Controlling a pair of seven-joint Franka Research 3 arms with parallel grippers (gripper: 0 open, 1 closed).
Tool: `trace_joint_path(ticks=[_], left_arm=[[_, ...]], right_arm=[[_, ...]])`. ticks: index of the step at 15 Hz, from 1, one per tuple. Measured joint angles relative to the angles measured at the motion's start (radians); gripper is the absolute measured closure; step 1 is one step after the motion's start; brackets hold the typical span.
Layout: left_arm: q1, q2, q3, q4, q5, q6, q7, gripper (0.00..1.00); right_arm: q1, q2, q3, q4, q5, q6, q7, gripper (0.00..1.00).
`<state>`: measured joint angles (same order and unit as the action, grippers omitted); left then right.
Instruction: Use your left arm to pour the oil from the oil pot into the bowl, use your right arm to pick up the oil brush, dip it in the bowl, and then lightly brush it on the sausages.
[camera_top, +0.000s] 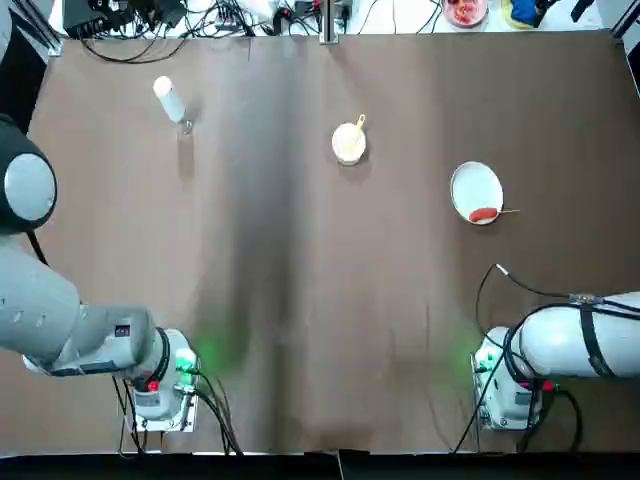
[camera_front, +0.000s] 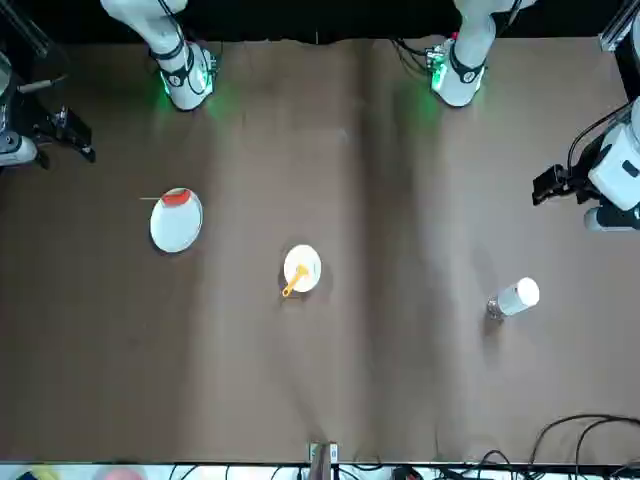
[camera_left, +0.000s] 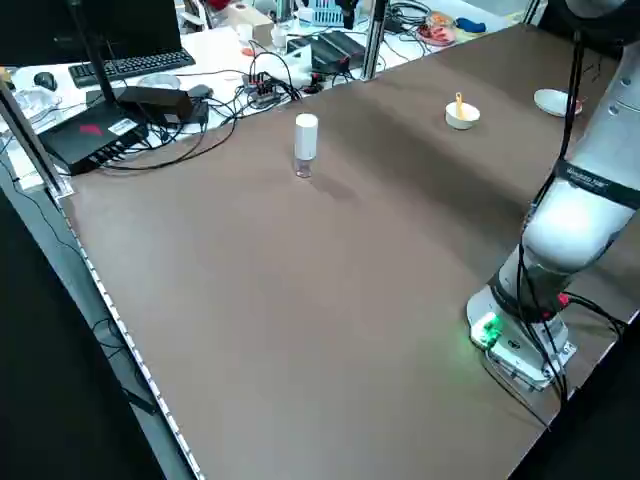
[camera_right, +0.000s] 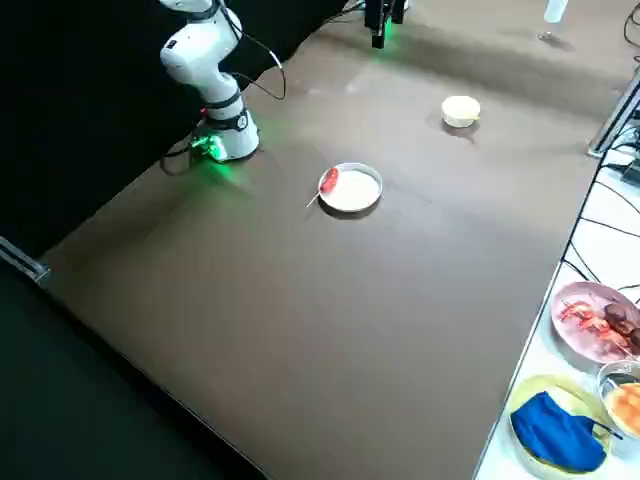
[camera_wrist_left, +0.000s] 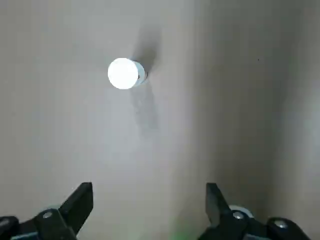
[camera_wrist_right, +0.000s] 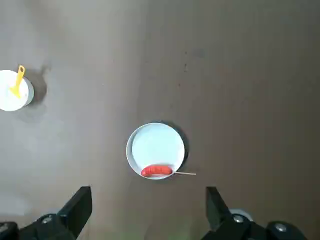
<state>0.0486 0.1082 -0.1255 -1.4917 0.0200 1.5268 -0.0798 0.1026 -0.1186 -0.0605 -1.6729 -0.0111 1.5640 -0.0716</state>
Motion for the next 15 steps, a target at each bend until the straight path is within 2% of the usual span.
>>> trace_joint_path(ticks=[9, 12, 15], left_arm=[[0.008, 0.014, 0.003, -0.008, -0.004, -0.003, 0.004, 0.00], [0.082, 0.091, 0.011, -0.011, -0.033, 0.065, 0.069, 0.00], [0.173, 0.157, 0.013, -0.007, -0.090, 0.148, 0.290, 0.00]], right_arm=[[0.000, 0.000, 0.000, -0.001, 0.000, 0.015, 0.000, 0.00], [0.000, 0.001, 0.001, -0.008, 0.000, 0.020, 0.000, 0.00], [0.000, 0.002, 0.001, -0.033, 0.000, 0.037, 0.000, 0.00]])
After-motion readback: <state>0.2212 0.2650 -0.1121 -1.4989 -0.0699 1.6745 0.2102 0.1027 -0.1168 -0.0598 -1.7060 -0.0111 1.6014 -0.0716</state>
